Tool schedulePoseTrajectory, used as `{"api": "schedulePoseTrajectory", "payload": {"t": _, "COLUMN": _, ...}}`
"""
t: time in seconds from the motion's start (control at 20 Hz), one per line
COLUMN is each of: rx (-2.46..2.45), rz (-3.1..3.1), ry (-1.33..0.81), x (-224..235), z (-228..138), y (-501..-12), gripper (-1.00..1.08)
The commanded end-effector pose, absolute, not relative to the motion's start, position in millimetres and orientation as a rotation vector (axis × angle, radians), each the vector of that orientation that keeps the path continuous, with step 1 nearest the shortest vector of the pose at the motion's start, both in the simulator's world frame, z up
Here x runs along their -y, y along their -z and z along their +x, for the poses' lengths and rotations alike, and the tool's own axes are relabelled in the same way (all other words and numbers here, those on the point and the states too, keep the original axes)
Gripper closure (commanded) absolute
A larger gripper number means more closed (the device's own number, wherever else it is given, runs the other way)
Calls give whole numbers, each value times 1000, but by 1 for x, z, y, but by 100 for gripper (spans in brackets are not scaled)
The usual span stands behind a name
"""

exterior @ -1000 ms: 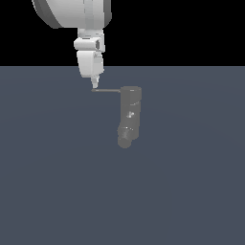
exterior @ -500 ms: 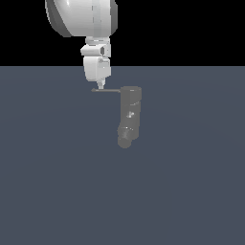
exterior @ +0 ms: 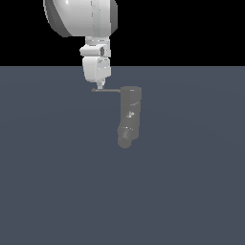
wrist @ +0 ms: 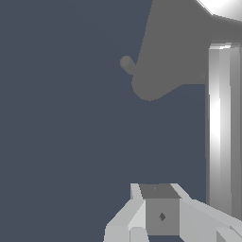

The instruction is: Turn on the faucet by rotating a designated handle.

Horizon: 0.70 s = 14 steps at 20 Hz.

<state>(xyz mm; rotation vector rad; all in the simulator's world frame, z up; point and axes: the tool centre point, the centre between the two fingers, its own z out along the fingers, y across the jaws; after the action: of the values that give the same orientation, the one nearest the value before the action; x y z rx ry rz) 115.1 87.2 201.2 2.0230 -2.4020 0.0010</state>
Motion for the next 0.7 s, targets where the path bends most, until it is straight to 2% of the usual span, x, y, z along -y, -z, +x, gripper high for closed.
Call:
{"api": "schedulePoseTrajectory", "payload": {"t": 0.0, "rx": 2402, "rz": 2023, "ry": -1, "x": -88, "z": 109, "y": -201, "gripper": 108}}
{"api": "schedulePoseTrajectory", "payload": {"t": 0.65, "rx": 2403, "rz": 2023, "ry": -1, "x": -93, "z": 74, "y": -201, "gripper": 108}}
